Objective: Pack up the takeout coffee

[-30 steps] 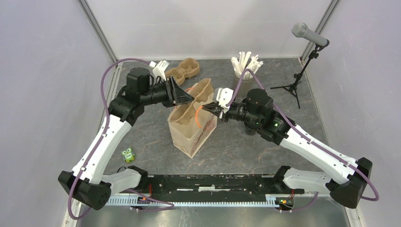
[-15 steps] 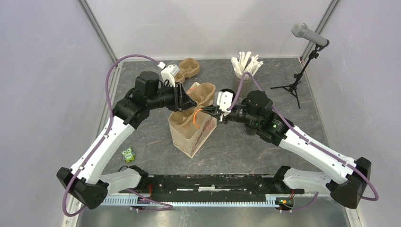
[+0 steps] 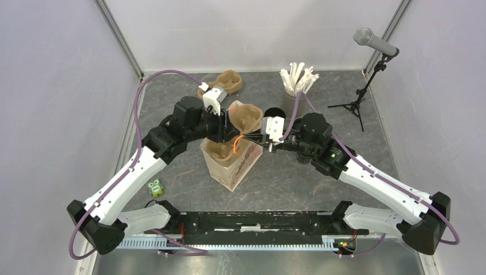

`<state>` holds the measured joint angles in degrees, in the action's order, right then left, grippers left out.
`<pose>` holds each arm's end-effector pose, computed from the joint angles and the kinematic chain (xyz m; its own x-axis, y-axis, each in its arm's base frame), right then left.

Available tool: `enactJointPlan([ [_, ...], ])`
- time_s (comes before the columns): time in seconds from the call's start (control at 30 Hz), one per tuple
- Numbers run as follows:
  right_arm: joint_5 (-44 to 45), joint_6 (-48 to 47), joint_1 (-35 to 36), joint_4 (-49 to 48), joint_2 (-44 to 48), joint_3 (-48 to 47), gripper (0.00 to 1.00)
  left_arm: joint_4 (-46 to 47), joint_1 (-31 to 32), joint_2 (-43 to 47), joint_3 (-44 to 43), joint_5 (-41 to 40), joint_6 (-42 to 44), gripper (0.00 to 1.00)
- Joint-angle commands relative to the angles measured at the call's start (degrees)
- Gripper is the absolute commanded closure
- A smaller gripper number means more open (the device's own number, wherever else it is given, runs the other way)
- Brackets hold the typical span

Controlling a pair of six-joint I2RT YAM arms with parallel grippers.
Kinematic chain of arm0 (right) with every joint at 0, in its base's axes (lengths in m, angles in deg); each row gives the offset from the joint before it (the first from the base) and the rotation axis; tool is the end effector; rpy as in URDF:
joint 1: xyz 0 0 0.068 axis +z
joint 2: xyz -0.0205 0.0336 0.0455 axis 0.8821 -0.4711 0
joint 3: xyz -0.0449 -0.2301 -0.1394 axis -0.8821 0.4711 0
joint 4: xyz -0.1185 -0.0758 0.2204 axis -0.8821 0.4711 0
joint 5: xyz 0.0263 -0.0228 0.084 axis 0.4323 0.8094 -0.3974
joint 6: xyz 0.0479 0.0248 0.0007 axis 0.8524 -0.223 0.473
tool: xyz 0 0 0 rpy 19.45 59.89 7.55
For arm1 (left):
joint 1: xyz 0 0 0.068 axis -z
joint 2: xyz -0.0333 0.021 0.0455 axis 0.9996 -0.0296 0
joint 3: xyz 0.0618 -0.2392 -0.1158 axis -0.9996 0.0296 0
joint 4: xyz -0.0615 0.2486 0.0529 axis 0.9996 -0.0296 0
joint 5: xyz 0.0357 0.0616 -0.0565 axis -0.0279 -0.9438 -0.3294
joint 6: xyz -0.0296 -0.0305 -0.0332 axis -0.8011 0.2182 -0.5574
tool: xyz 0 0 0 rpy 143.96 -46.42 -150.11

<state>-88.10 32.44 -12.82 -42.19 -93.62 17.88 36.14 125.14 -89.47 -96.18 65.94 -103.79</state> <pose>0.1508 0.2003 0.3743 0.3024 -0.1033 -0.9476 -0.9311 0.1805 -0.3168 0.1851 -0.1480 0.3801 -0.6001 0.0384 -0.7990 0.5657 0.7266 -0.3899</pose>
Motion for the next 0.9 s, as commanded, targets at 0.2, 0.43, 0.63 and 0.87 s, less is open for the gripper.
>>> enactJointPlan([
  [0.2, -0.26, 0.48, 0.27, -3.41, 1.21, 0.86, 0.98, 1.28, 1.99, 3.1, 1.36, -9.68, 4.99, 0.72],
  [0.43, -0.07, 0.33, 0.26, -3.59, 0.81, 1.41, 0.99, -0.46, 2.72, 2.22, 3.32, -10.32, 4.33, 0.72],
  [0.63, 1.0, -0.09, 0.29, -3.56, 0.33, 1.61, 0.99, -3.03, 4.2, 0.88, 3.93, -15.69, 3.26, 0.73],
  [0.87, 1.17, 0.23, 0.23, -4.03, 0.25, 2.13, 0.99, -3.13, 4.6, -1.61, 3.12, -15.92, 1.43, 0.73],
])
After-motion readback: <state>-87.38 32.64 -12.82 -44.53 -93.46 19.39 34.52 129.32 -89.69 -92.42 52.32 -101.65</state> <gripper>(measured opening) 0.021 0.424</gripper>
